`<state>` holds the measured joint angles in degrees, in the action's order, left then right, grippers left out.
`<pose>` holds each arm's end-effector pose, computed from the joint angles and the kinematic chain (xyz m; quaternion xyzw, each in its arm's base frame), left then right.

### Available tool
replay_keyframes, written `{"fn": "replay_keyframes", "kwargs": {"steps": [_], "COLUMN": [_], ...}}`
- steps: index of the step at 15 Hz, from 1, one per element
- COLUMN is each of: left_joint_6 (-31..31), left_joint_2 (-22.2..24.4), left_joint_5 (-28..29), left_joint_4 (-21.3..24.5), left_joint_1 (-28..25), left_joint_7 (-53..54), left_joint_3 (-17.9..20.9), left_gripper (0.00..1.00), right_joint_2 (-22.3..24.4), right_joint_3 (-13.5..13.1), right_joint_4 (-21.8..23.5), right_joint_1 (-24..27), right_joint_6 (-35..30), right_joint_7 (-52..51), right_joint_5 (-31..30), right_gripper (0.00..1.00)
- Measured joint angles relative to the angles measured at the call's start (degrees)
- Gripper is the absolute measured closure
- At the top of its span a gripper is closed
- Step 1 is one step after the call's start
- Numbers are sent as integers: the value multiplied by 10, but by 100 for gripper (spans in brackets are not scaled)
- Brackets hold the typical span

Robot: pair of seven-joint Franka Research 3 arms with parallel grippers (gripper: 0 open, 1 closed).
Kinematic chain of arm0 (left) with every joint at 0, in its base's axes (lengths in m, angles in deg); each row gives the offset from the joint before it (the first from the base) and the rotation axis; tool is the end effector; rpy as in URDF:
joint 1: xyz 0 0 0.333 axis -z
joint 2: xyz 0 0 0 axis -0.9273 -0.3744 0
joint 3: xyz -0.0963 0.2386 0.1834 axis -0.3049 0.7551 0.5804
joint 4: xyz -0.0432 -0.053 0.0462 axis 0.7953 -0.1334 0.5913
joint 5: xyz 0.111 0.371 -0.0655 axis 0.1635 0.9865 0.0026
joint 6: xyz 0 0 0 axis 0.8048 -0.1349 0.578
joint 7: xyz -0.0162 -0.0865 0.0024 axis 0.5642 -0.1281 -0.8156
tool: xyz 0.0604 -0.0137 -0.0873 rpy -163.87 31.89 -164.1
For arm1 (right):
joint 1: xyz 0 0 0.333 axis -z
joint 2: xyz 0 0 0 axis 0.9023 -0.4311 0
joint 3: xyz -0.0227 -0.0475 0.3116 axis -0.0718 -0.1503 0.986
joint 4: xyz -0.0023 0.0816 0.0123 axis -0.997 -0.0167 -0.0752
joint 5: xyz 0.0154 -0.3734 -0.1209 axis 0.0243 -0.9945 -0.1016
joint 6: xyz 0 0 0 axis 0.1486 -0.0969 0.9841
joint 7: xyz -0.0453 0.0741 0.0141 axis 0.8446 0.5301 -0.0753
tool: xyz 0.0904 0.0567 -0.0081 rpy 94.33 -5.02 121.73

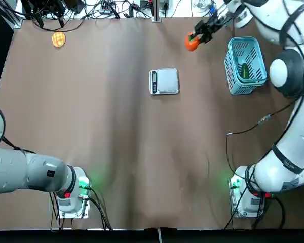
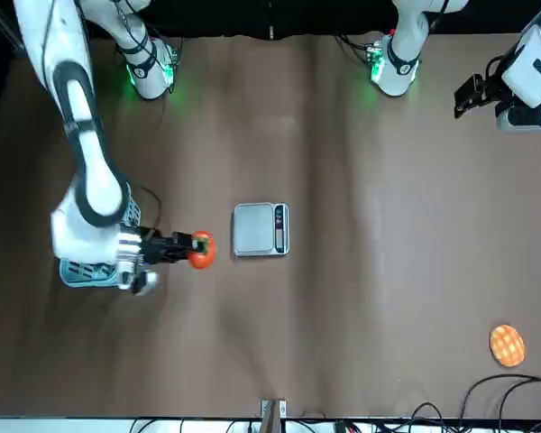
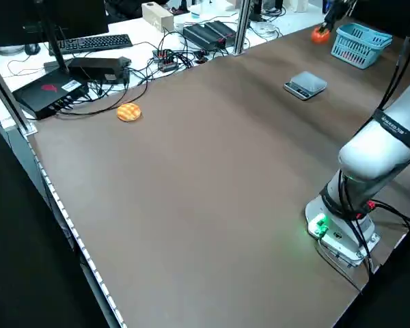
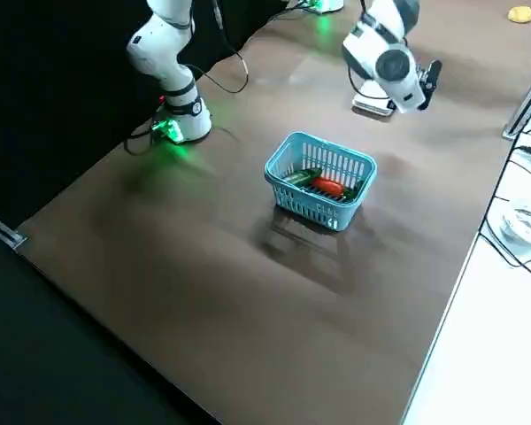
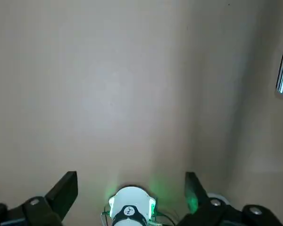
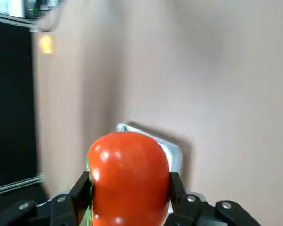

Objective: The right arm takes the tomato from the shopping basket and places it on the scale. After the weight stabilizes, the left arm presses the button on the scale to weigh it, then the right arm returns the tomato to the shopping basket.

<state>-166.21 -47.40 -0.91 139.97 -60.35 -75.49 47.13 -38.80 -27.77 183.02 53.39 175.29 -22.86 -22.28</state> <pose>0.4890 -0.0604 0.6401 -0.9971 0.0020 0.0754 0.0089 0.6521 0.1671 0.3163 -0.9131 -0.0640 0.0155 0.4023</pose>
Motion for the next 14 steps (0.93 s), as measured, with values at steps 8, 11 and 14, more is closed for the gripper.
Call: {"fn": "replay_keyframes", "kwargs": {"steps": [8,11,14], "left_joint_6": [5,2,1], "left_joint_2": [8,11,11], "left_joint_5": [0,0,0], "left_joint_4": [2,7,7], "left_joint_1": [-24,-22,-22], "left_joint_7": [17,17,17], "left_joint_3": [-1,-4,-5], "left_gripper": [0,0,0], "right_joint_2": [78,78,77], "right_joint_3": [-92,-120,-133], "right_joint_4": [-10,-8,-7], "right_joint_1": [2,9,14], "right_joint_6": [7,37,51], "right_joint_7": [81,82,84], "right_joint_5": [-363,-475,-528], "right_gripper": [30,30,30]}}
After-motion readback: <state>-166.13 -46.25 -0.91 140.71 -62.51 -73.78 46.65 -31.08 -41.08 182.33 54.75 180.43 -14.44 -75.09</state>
